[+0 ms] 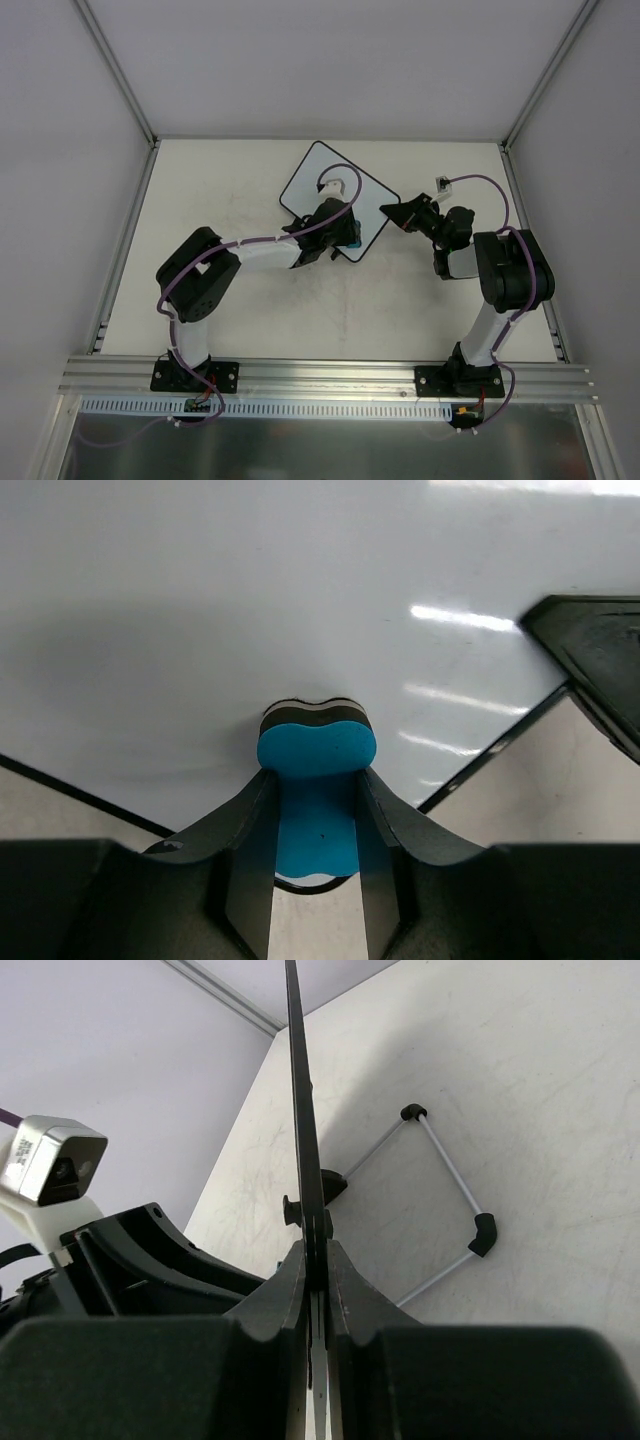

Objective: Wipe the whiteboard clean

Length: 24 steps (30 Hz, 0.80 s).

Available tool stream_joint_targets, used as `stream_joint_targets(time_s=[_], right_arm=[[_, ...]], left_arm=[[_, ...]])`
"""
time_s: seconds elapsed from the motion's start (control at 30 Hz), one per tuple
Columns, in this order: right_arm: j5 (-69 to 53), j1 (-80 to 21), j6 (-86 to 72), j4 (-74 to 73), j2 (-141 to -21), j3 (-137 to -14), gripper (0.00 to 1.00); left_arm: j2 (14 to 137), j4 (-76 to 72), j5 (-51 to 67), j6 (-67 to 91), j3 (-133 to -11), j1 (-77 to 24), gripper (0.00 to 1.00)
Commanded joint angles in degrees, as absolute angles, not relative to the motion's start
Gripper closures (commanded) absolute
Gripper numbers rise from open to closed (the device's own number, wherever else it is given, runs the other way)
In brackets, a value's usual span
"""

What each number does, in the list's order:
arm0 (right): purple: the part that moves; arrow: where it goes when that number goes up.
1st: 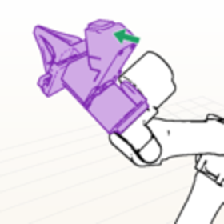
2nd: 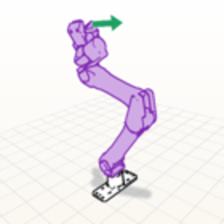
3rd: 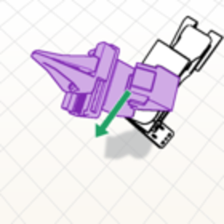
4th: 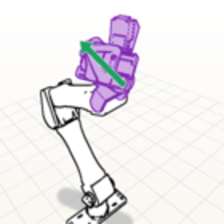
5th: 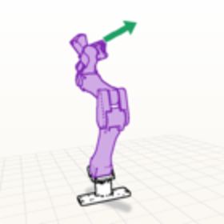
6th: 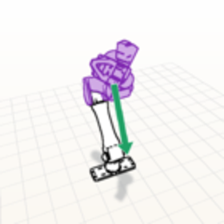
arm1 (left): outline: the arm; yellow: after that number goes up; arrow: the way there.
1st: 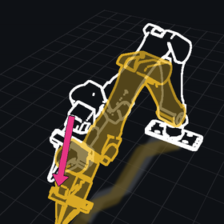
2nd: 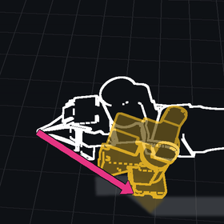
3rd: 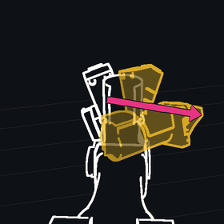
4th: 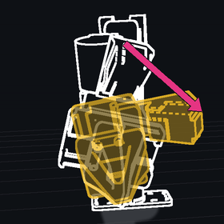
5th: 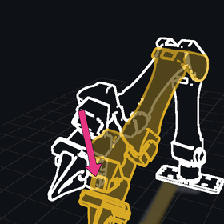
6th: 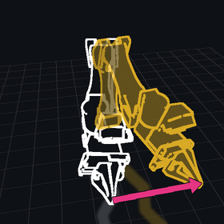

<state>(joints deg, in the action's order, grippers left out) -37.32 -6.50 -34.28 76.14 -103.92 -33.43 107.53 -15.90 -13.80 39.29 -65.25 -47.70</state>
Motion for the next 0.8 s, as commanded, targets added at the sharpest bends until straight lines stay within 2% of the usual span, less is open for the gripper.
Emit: stream_joint_targets(time_s=[0.0, 0.33, 0.5, 0.77], right_arm=[[-38.67, -7.65, -33.57, 78.13, -104.68, -34.63, 0.94], [-38.85, -7.65, -33.75, 78.49, -104.94, -34.80, 0.95], [-38.85, -7.65, -33.66, 78.49, -104.94, -34.80, 0.95], [-39.02, -7.65, -33.84, 78.49, -105.21, -35.24, 0.95]], left_arm=[[112.15, -17.05, -5.72, 36.83, -68.20, -49.83, 1.00], [110.75, -15.47, -8.09, 33.49, -70.66, -49.49, 1.00], [107.76, -12.41, -7.55, 32.35, -69.79, -45.88, 1.00], [101.00, -5.28, -10.02, 27.07, -67.95, -45.62, 1.00]])
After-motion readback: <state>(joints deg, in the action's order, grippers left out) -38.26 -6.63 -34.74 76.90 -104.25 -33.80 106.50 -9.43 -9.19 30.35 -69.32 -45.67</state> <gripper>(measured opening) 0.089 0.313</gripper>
